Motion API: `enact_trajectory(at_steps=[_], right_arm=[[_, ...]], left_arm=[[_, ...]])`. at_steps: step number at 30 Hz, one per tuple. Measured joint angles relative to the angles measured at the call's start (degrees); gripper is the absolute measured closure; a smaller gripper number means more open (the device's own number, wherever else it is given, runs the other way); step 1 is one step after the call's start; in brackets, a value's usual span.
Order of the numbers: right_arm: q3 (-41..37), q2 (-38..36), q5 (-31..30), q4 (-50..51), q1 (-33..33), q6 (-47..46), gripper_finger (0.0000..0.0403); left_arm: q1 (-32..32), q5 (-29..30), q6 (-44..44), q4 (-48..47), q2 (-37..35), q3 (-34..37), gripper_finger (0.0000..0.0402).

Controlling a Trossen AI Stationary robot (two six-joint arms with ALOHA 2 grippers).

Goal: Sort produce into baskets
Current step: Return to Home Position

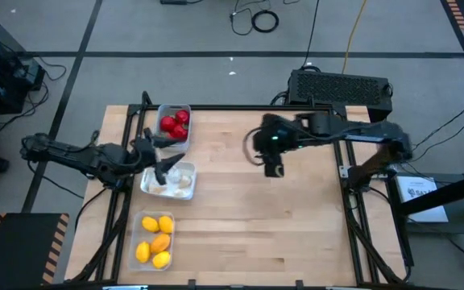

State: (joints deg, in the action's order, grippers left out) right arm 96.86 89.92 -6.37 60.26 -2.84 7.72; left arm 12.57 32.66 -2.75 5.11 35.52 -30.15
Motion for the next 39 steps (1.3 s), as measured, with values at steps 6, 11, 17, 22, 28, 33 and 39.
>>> enact_trajectory(at_steps=[6, 11, 17, 22, 28, 33, 39], right_arm=[[-26.1, -17.1, 0.1, -23.6, -1.7, -3.8, 0.0244], [-45.1, -29.8, 0.4, -42.6, -1.4, -6.8, 0.0251], [-64.3, -42.2, 0.5, -63.0, -1.7, -9.4, 0.0253], [-75.1, -49.3, 0.4, -72.4, -1.7, -12.4, 0.0253], [-84.1, -55.3, 0.4, -76.8, -1.7, -16.6, 0.0253], [-88.9, -59.4, 0.4, -76.8, -1.7, -19.2, 0.0253], [-93.0, -63.5, -3.0, -76.8, -1.8, -18.9, 0.0252]], left_arm=[[1.5, -1.1, -2.3, -4.3, -5.0, 1.7, 0.0146], [2.5, -1.2, -5.1, -2.0, -6.2, 7.2, 0.0146], [2.5, -1.1, -7.4, 6.8, -6.4, 14.5, 0.0146], [2.5, -1.1, -8.9, 10.7, -6.4, 17.8, 0.0146], [2.5, -1.1, -13.9, 10.8, -6.4, 20.9, 0.0146], [2.5, -1.0, -16.3, 11.4, -6.4, 23.2, 0.0146], [2.5, 1.0, -16.1, 11.6, -6.4, 24.1, 0.0146]])
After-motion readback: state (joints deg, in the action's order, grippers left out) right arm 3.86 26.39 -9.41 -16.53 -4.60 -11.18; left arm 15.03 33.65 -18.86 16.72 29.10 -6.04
